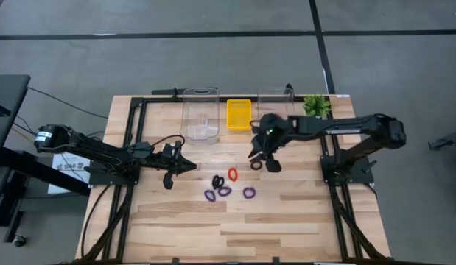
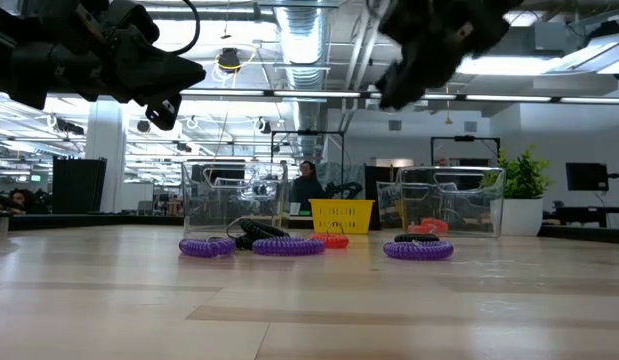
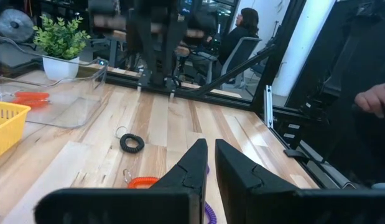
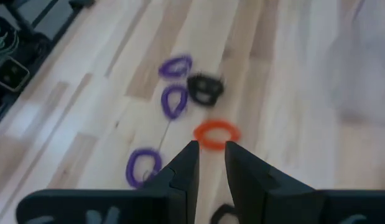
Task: Sort spring keychains
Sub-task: Put the orange spring keychain into the right transparent bin
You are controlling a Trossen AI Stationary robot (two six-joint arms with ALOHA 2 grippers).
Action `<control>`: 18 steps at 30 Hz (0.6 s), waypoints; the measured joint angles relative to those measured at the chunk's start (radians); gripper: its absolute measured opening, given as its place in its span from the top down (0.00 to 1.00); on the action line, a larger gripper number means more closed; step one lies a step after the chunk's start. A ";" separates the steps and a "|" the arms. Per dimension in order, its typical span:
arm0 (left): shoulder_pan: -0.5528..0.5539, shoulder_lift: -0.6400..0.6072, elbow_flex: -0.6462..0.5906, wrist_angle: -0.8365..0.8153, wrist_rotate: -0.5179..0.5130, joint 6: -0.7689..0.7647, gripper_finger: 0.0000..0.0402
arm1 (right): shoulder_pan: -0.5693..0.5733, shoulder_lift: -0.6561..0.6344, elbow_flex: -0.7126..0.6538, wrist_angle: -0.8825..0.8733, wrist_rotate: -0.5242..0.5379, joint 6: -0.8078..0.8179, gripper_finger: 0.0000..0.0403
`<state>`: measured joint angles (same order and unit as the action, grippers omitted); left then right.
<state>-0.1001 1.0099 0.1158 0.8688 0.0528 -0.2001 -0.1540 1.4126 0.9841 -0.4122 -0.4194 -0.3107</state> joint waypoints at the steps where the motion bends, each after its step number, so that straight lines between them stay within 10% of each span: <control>1: 0.000 0.000 0.000 0.000 0.000 0.000 0.93 | 0.006 0.018 -0.008 0.002 0.000 0.012 0.83; 18: 0.000 0.000 0.000 -0.002 0.000 0.000 0.93 | 0.099 0.260 -0.039 0.005 0.022 0.234 0.83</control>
<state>-0.1001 1.0098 0.1158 0.8667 0.0528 -0.2001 -0.0555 1.6731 0.9455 -0.4071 -0.3979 -0.0771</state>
